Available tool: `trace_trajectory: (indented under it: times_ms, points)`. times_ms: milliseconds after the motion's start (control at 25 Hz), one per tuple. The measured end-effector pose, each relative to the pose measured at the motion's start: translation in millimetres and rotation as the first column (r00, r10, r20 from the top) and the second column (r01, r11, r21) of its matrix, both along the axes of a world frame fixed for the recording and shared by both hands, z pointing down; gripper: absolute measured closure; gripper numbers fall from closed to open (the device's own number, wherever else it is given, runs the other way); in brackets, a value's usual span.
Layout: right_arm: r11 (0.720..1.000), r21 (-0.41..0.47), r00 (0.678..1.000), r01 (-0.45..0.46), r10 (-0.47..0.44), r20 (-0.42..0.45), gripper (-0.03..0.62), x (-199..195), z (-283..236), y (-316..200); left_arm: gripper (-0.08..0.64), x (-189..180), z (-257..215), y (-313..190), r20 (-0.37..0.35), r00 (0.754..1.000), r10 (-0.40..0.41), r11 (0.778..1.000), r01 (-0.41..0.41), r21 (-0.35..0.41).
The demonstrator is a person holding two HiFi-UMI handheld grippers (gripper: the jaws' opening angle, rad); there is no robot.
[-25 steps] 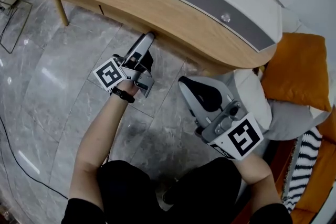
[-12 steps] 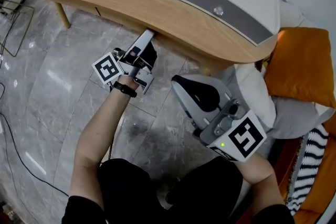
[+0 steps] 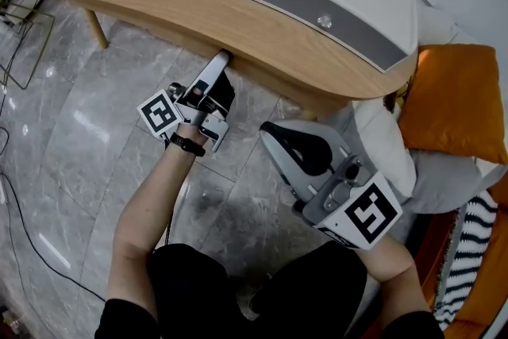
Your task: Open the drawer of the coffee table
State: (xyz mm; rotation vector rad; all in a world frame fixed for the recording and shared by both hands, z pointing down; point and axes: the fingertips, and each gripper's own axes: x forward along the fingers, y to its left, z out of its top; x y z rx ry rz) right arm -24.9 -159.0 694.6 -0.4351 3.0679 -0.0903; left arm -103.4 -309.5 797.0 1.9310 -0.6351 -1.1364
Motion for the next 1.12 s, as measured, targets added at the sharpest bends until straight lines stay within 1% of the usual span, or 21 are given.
trace_trajectory:
  times_ms: [80,200,280,360,640,800,1120]
  points:
    - [1.0,-0.003,1.0,0.004,-0.004,0.016,0.588,-1,-3,1,0.278,0,0,3,-0.003,1.0,-0.001,1.0,0.001,-0.002]
    - [1.0,0.018,0.999,0.0,0.0,-0.037,0.588,2,8,4,0.278,-1,1,10,0.001,1.0,0.0,1.0,0.0,-0.006]
    - [1.0,0.022,0.999,0.016,-0.015,-0.048,0.588,0,10,8,0.278,-2,1,16,0.004,1.0,0.002,1.0,-0.002,-0.004]
    - [0.999,0.023,0.999,0.028,-0.028,-0.034,0.588,-4,5,11,0.278,-4,1,22,0.008,1.0,0.003,1.0,-0.003,0.0]
    - [0.998,0.037,0.998,0.056,-0.055,-0.034,0.588,-16,3,21,0.276,-7,1,39,0.01,1.0,0.012,1.0,-0.012,-0.017]
    - [0.997,0.041,0.998,0.058,-0.059,0.022,0.588,-26,-11,26,0.276,-9,-1,50,0.008,1.0,0.013,1.0,-0.013,-0.018]
    - [0.995,0.035,0.995,0.095,-0.096,0.041,0.588,-31,-20,38,0.276,-13,2,65,0.009,1.0,0.017,1.0,-0.017,-0.024]
